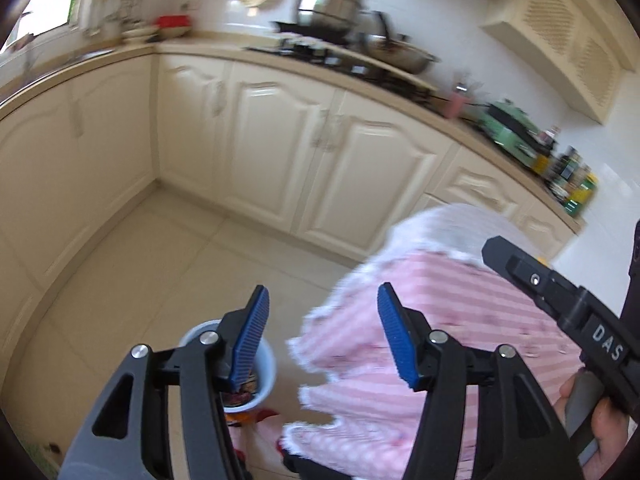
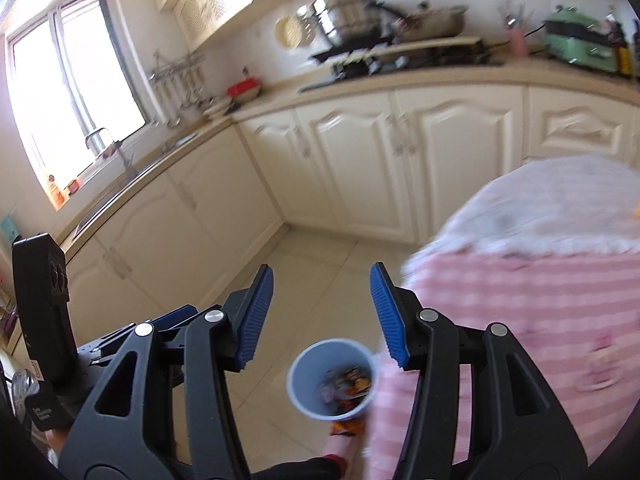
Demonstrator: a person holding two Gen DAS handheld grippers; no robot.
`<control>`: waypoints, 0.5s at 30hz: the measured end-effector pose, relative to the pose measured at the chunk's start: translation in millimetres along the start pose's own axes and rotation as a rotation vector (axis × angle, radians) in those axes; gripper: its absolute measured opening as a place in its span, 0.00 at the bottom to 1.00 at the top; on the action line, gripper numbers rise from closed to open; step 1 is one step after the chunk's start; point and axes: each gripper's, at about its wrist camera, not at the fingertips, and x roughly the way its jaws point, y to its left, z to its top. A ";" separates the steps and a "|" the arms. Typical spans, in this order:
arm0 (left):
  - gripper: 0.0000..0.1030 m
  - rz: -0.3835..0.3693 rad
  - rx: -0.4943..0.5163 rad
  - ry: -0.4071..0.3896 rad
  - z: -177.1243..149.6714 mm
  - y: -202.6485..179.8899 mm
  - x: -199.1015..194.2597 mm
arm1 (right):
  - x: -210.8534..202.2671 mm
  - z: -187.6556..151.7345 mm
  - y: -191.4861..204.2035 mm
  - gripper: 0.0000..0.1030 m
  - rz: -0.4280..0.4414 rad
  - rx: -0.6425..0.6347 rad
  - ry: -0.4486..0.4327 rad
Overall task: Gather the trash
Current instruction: 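Grasp the yellow candy bag with pink ribbon using the right tool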
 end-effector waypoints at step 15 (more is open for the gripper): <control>0.58 -0.122 0.177 0.083 -2.6 -162.2 61.8 | -54.1 23.5 -240.7 0.58 -0.496 0.142 0.008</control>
